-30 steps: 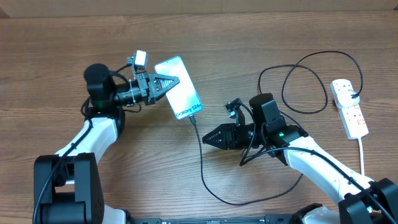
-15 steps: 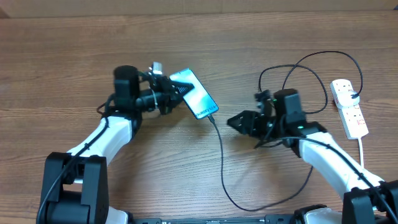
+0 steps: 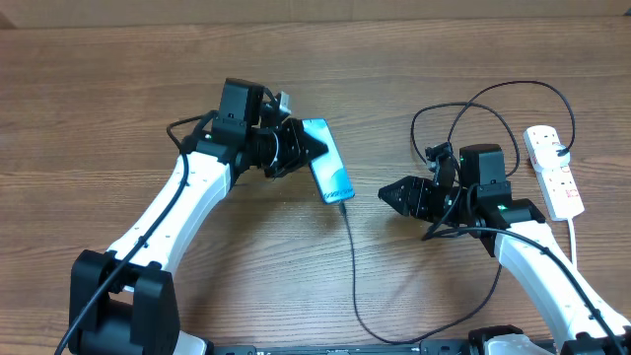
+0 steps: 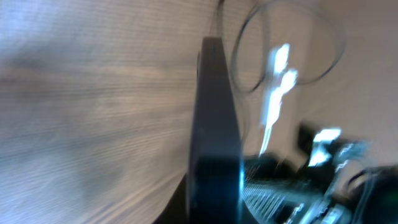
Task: Plug charger to phone and switch on socket
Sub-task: 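Lower the phone flat onto the table with the left gripper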
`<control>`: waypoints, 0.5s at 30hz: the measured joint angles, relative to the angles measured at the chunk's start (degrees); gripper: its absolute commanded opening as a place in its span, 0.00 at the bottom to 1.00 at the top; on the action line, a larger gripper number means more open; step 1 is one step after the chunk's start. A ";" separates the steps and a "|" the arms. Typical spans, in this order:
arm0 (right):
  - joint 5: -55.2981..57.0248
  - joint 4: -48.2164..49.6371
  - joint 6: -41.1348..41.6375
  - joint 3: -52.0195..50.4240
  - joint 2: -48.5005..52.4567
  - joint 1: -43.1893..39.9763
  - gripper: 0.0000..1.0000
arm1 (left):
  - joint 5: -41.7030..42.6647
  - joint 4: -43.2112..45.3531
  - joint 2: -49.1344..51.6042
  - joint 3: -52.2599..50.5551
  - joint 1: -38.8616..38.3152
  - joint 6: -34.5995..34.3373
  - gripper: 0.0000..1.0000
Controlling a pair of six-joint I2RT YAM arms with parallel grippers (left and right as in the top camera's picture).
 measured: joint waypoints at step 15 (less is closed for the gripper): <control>9.31 -7.43 -3.37 0.00 -0.11 0.02 0.71 | -8.41 -12.24 0.15 0.42 -0.22 30.42 0.04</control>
